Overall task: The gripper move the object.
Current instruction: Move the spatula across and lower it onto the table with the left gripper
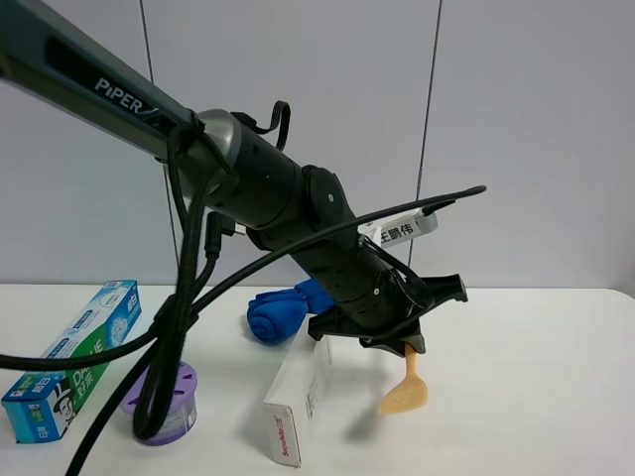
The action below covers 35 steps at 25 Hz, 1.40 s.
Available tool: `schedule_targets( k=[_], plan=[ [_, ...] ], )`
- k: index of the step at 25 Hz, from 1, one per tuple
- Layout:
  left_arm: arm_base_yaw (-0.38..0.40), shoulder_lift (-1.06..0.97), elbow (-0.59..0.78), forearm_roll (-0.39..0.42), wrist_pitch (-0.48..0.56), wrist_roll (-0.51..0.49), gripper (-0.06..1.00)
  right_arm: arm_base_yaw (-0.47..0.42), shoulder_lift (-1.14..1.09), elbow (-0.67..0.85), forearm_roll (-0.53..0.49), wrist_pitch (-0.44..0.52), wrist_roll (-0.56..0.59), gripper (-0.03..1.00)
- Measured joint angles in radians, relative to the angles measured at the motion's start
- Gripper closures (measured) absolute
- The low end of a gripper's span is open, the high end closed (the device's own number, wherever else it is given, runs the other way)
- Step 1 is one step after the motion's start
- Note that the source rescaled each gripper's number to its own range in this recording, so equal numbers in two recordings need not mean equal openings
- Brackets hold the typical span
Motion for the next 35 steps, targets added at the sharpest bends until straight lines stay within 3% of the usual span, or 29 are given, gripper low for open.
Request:
schedule_targets(
  k=[16, 18, 24, 35],
  plan=[
    [0.047, 0.010, 0.000, 0.000, -0.003, -0.002, 0.94, 0.000, 0.000, 0.000, 0.000, 0.000, 0.000, -0.03],
    [0.047, 0.010, 0.000, -0.021, -0.010, -0.001, 0.94, 0.000, 0.000, 0.000, 0.000, 0.000, 0.000, -0.03],
    [0.047, 0.010, -0.016, -0.186, -0.024, 0.006, 0.94, 0.000, 0.000, 0.000, 0.000, 0.000, 0.000, -0.03],
    [0.033, 0.020, -0.092, -0.201, 0.057, 0.028, 0.94, 0.000, 0.000, 0.000, 0.000, 0.000, 0.000, -0.03]
  ],
)
